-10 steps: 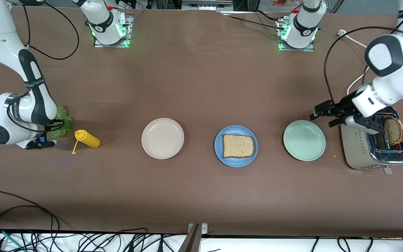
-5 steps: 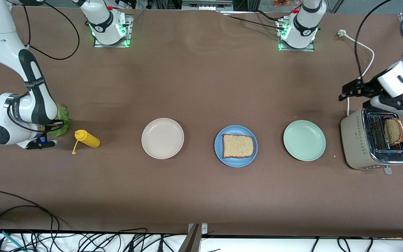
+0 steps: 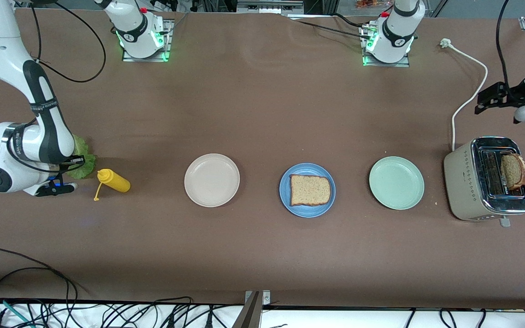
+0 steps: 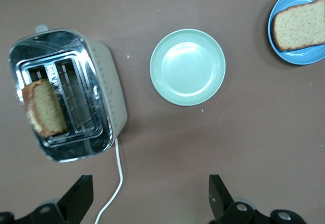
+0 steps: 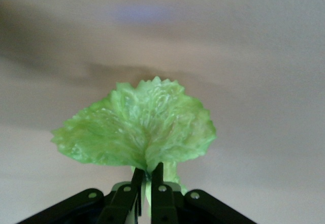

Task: Make sandwich in blue plate with both arms
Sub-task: 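Raise the left gripper back over the toaster while the right gripper lifts lettuce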

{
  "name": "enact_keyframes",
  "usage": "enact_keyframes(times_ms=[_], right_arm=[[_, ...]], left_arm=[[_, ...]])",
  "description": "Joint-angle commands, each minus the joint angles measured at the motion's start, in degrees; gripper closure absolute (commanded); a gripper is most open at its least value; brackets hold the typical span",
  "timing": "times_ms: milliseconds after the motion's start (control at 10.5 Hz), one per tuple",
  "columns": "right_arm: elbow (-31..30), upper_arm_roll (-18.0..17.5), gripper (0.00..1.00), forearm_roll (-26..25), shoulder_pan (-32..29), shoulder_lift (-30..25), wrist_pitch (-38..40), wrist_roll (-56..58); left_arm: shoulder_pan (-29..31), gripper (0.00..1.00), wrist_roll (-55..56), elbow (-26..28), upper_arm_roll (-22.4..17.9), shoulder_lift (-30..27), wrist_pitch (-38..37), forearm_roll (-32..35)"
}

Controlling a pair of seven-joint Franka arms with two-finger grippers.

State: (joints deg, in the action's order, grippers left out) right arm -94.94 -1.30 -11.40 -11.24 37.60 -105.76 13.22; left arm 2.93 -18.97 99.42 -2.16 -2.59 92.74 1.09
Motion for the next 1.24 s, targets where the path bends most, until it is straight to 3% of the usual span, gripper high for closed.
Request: enact_keyframes(times_ms=[0, 286, 857, 1143], right_arm=[[6.4, -3.8, 1.0, 0.8, -0.5, -1.0, 9.7, -0.7], [12.1, -6.3, 1.0, 0.9, -0.4, -1.6, 17.1, -0.6], [27.4, -17.8, 1.0, 0.8, -0.4, -1.6, 33.7, -5.9], [28.4, -23.4, 1.0, 5.1, -0.2, -1.5, 33.0, -13.1]], left_arm=[[-0.7, 0.0, 8.0, -8.6, 0.8, 0.6, -9.5, 3.3], [-1.1, 0.0, 16.0, -11.4, 1.6, 1.4, -9.6, 3.3], [-1.4, 0.0, 24.7, -13.4, 3.0, 1.8, -13.0, 3.3], [-1.2, 0.0, 24.4, -14.4, 2.9, 2.2, -12.9, 3.2]])
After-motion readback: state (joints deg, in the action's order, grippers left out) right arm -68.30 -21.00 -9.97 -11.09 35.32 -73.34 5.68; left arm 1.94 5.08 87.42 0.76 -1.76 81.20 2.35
